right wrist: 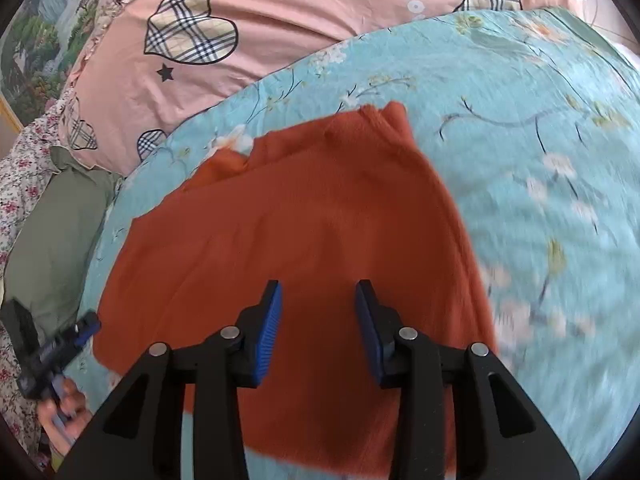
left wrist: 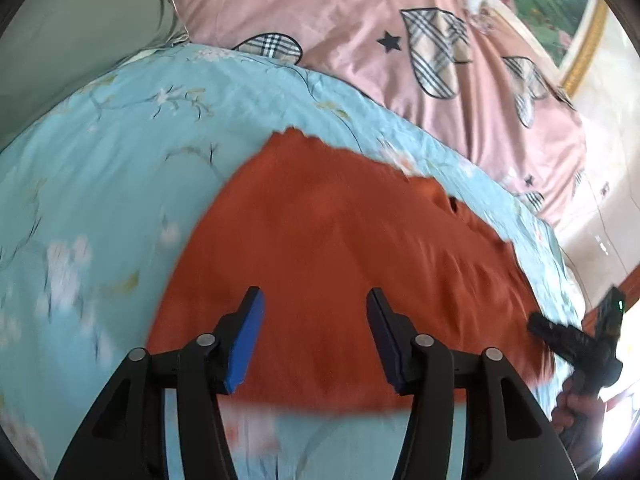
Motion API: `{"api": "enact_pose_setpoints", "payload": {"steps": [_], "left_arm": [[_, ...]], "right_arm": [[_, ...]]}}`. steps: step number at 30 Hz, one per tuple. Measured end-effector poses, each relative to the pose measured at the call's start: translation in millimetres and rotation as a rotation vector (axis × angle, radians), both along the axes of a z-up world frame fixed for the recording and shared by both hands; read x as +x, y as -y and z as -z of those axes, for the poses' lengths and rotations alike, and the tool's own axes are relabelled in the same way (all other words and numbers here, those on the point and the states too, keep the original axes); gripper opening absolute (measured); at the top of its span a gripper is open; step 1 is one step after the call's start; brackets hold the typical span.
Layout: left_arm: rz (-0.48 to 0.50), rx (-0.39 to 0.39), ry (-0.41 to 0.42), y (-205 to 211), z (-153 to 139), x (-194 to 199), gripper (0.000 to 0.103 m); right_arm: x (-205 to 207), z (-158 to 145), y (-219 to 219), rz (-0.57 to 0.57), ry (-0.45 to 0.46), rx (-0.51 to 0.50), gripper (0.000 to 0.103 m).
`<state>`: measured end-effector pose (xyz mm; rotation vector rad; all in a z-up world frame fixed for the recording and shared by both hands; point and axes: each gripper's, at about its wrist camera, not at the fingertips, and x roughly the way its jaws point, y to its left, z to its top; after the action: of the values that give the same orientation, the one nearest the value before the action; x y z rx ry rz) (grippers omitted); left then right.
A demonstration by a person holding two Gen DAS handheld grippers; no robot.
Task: Fold small clothes
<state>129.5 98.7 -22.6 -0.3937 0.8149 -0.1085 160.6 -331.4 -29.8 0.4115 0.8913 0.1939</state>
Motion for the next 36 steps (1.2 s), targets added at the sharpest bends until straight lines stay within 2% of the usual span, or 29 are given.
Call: {"api": "enact_pose_setpoints", "payload": {"steps": [3,7,9,11,18,26,29,30,32,36], "left_arm": [[0.018,-0.03,-0.027,2,9,-28,0.056],[0.01,-0.067,-0.076,-2,28,-46,0.056],[-0.006,-0.117,-0.108,-7,40,-48,0.056],[-0.024,-0.17,-0.102,-13,45,-50,0.056],[-0.097,-0.252,-0.077,-29,50,-33,0.059],[-0.161,-0.254,-0.065,-40,52,0,0.056],[-0.188,-0.236,-0.056,-45,51,8,0.033],[-0.184,-0.241,-0.054,-47,50,10,0.011],[-0.175,-0.238,-0.035,-46,41,13,0.008],[-0.089,-0.134,0.065,-16,0,11,0.007]], "right_arm": [[-16,0,-2,0.002,0.0,0.013,0.041],[-28,-2,-7,-0.003,-0.004,0.02,0.043],[-33,-3,-9,-0.006,-0.005,0.025,0.044],[-36,-5,-10,-0.012,-0.005,0.027,0.046],[-46,-12,-19,-0.036,0.005,0.022,0.049],[-42,-12,-28,-0.062,0.004,0.031,0.049],[-35,-10,-29,-0.071,0.004,0.036,0.049],[-32,-10,-29,-0.074,0.005,0.038,0.049],[-27,-9,-28,-0.075,0.004,0.046,0.049],[-19,-9,-16,-0.047,0.006,0.07,0.049]]}}
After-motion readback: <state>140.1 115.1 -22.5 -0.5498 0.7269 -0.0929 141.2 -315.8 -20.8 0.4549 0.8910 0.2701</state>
